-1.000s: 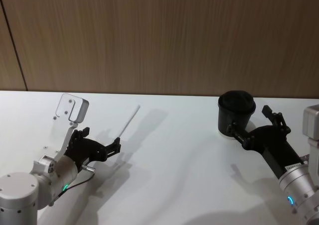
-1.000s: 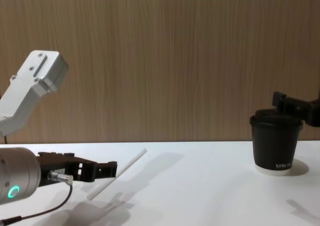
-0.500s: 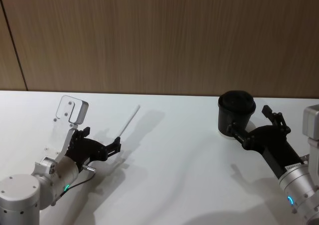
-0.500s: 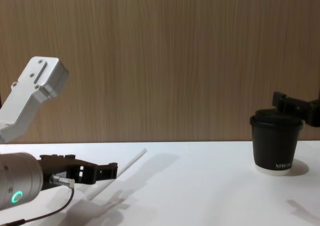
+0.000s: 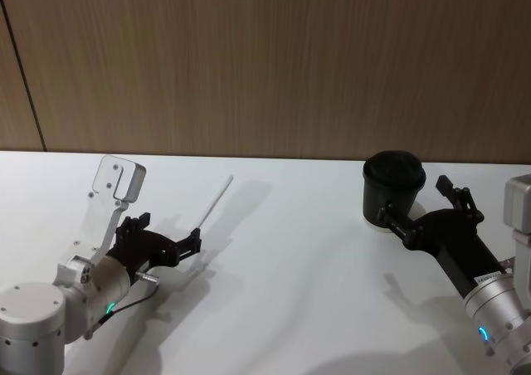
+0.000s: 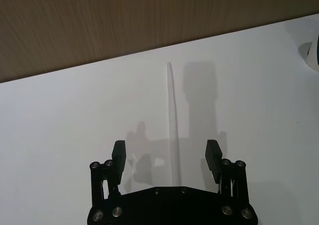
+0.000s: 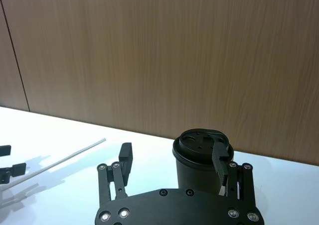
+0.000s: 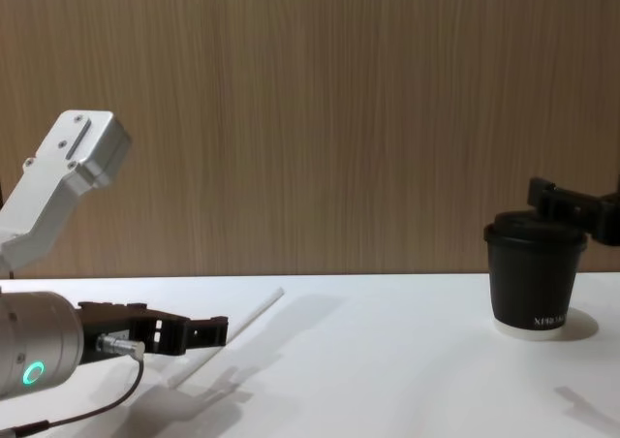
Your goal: Pick up the straw with one hand, pass it to the other hand, and insert it into the cup.
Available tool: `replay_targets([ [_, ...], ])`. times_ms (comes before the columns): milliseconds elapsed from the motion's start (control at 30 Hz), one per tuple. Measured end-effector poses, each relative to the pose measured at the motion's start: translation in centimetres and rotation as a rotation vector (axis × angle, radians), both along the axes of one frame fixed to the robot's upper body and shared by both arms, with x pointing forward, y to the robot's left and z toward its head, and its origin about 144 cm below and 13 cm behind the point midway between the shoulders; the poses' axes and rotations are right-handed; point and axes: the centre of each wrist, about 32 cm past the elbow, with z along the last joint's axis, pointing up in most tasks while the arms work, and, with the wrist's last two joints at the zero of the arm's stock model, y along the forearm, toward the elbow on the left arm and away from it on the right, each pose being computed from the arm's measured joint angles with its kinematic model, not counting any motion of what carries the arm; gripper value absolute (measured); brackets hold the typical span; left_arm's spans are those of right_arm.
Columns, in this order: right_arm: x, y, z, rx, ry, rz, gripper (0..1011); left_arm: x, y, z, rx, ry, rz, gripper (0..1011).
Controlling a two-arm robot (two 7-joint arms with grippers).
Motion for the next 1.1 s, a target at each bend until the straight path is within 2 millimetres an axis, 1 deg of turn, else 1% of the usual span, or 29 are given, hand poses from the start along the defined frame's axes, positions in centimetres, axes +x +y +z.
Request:
replay_targets([
  [467, 0.0, 0.0, 0.0, 0.0, 0.0, 0.0, 1001, 0.5, 0.1, 0.9, 0.025, 0.032, -0.009, 1003],
  [1100, 0.0, 0.0, 0.0, 0.0, 0.0, 0.0, 1001, 1.5, -0.2, 0.4, 0.003, 0.058, -0.018, 1003],
])
